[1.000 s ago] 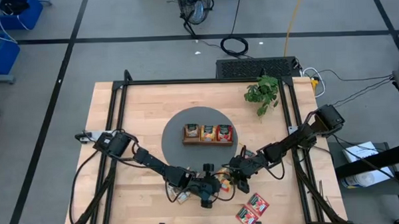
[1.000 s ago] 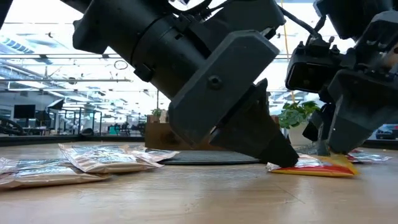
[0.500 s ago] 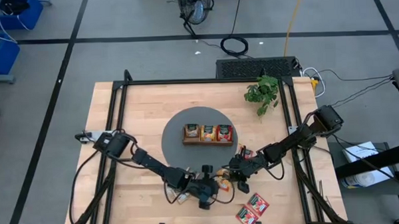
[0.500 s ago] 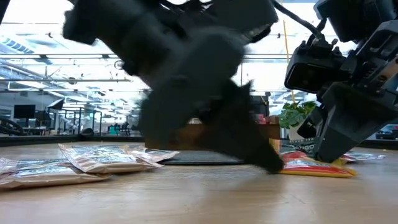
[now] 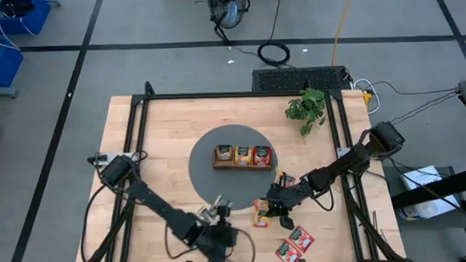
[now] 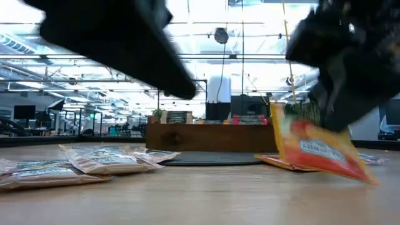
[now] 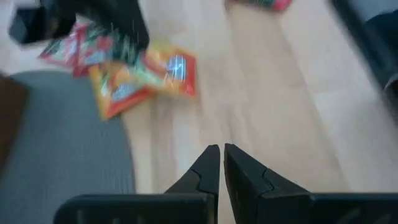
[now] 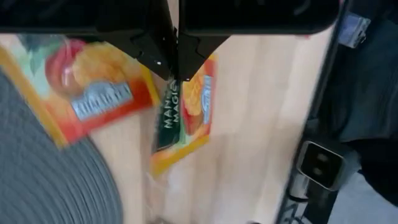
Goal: Pick & Place Tea
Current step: Put the left yellow tea sachet into the middle section of the wooden organizer
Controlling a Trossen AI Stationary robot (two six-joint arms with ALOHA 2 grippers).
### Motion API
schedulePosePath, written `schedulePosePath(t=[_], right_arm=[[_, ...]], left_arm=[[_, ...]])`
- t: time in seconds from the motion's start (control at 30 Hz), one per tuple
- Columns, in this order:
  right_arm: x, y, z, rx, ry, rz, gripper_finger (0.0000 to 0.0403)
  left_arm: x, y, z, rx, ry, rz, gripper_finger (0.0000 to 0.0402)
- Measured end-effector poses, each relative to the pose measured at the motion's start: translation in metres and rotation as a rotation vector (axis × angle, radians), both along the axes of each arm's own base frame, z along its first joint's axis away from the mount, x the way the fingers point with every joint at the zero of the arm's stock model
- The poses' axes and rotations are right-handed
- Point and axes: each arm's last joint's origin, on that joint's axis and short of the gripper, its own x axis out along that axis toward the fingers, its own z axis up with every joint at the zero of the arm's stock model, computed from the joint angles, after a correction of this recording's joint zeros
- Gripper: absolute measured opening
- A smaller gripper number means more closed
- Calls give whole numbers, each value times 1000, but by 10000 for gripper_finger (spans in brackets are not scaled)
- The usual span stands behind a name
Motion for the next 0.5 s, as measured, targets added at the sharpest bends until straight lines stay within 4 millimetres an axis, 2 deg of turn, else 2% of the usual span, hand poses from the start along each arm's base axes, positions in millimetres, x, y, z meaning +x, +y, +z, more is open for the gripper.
schedulePosePath(t=[0.13, 0.3, 0.5], right_arm=[[11, 2, 26, -105, 14, 9, 0], [31, 0, 66, -228, 45, 4, 0], [57, -24, 125, -479, 30, -9, 0]], left_arm=[[-12, -11, 0, 90, -83, 94, 31], [-15, -11, 1, 134, -123, 142, 31], [-19, -8, -3, 139, -68, 160, 31]])
